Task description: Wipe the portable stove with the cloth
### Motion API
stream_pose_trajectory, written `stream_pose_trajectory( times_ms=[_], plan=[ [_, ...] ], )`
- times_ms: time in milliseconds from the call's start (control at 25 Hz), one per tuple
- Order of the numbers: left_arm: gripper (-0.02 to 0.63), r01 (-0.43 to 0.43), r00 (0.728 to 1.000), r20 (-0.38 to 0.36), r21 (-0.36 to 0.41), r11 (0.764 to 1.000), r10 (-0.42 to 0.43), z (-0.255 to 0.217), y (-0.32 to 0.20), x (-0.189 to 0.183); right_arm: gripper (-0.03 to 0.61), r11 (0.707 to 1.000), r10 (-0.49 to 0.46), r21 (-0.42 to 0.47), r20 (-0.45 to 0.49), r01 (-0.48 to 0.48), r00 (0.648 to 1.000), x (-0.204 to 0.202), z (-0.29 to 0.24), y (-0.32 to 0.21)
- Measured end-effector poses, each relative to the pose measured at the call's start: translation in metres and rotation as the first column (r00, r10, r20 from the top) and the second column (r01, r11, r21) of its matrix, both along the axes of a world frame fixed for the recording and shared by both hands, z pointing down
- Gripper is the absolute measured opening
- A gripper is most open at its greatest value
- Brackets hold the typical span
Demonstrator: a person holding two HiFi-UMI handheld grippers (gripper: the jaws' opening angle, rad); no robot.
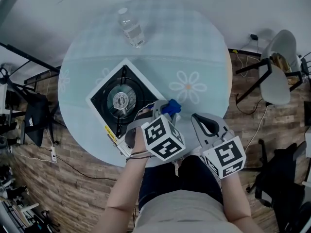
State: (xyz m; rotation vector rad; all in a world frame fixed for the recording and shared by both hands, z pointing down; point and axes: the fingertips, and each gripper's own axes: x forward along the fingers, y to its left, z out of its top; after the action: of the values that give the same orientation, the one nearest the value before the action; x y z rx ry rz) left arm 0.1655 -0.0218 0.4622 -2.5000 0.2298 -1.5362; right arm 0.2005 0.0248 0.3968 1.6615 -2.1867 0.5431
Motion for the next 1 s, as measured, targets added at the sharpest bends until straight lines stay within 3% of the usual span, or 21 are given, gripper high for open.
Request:
stream_pose_trajectory(
  times_ms=[480,760,1000],
  plan=[
    [0.133,0.143,0.971,-0.192,-0.021,0.989,-0.145,-0.031,0.004,-0.002,0.021,0.996,-0.079,0.031,0.02,0.079,0.997,-0.01,-0.012,0.002],
    [0.133,0.291,0.892,-0.352,-0.035,0.956,-0.284,-0.065,0.006,-0.016,0.021,0.986,-0.153,0.077,0.035,0.15,0.988,-0.016,-0.025,-0.003],
    [0.134,0.367,0.835,-0.449,0.022,0.93,-0.319,-0.102,0.016,-0.04,0.021,0.965,-0.235,0.129,0.041,0.228,0.971,-0.037,-0.044,-0.005]
  ],
)
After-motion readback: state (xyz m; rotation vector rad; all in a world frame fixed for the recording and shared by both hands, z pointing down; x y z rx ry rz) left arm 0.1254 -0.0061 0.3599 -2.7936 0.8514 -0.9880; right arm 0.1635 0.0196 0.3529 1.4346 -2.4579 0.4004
